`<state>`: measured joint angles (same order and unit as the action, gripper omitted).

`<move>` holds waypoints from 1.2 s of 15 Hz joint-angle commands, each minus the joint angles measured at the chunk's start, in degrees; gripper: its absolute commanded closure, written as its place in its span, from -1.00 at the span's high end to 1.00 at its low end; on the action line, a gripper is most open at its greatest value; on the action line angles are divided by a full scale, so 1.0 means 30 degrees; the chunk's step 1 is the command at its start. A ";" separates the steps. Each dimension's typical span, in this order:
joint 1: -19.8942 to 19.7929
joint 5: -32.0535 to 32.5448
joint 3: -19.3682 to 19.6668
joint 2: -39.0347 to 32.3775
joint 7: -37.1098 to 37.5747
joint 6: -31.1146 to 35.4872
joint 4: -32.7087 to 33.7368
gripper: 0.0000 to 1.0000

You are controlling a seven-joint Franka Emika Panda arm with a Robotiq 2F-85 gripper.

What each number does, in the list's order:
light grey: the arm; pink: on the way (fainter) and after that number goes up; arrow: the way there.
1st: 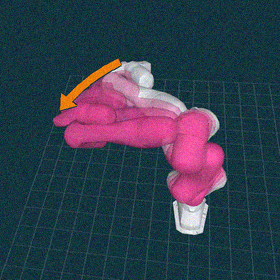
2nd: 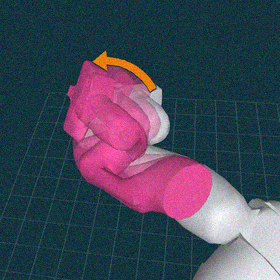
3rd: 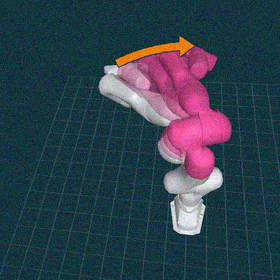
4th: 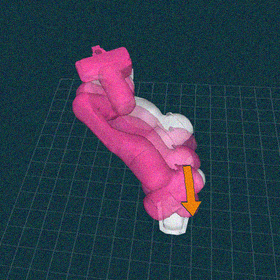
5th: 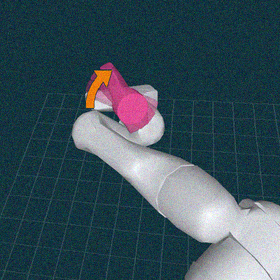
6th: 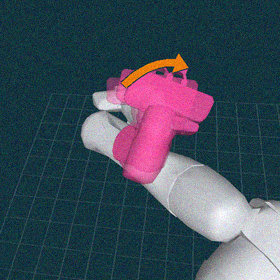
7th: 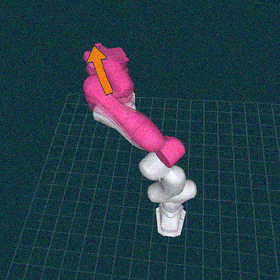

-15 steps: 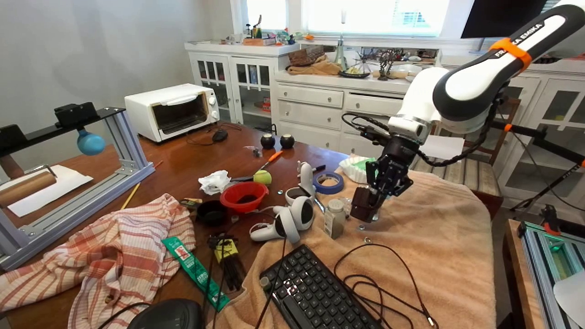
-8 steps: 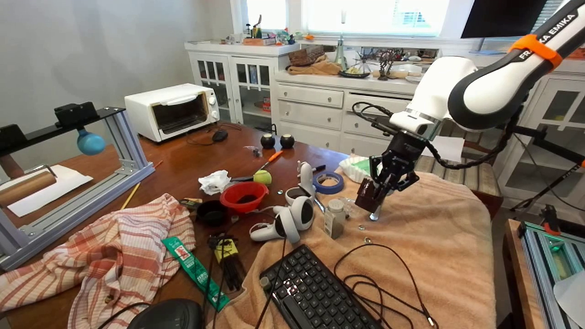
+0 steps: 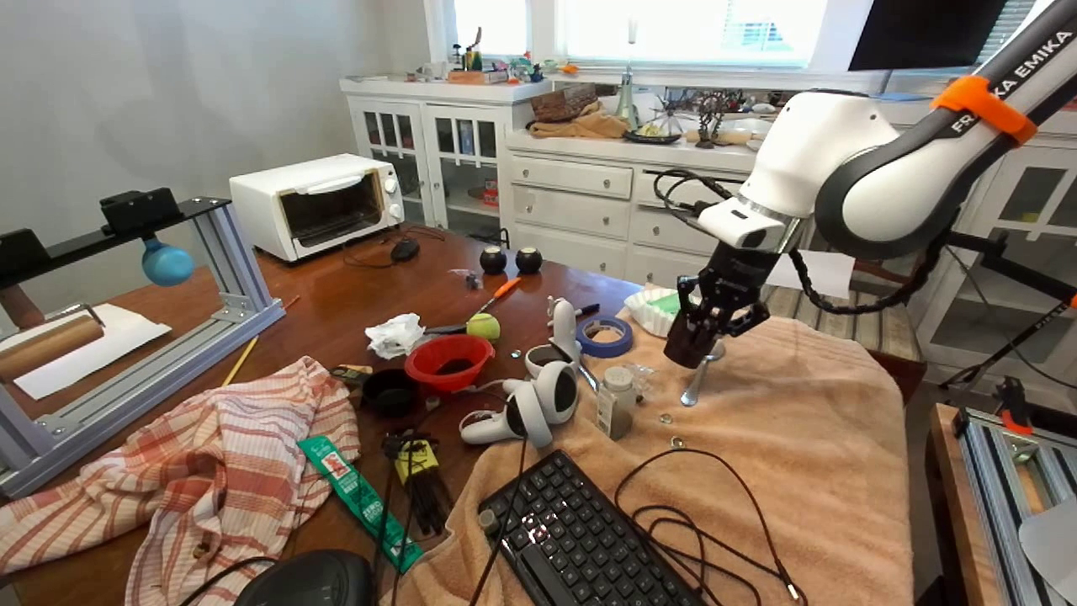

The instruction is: Pick up the blue masking tape and put it on the tabletop then pour the silver spoon out of the mug and put the mug on the tabletop.

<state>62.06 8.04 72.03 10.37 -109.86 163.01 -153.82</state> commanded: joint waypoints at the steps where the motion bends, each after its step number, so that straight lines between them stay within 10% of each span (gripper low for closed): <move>1: -0.0335 0.0109 -0.0340 -0.3346 0.1921 -0.0678 0.1970 -0.92; 5: -0.0158 -0.0318 -0.0174 -0.6369 0.3378 -0.1531 0.3533 -0.92; 6: -0.3969 0.1127 -0.3881 -0.6539 0.4939 -0.2022 0.3907 -0.92; 12: -1.0166 0.6551 -1.0866 -0.8672 1.1954 -0.6498 0.6992 -0.92; 13: -0.7384 0.6102 -0.8575 -0.9191 1.2246 -0.7407 0.7147 -0.92; 17: -0.5777 0.8137 -0.8665 -0.8587 1.6328 -1.2441 0.7785 -0.92; 18: -0.9054 0.9624 -1.2454 -0.7499 1.7397 -1.3802 0.7954 -0.92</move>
<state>41.47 29.85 44.92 -15.78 -65.81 131.90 -131.73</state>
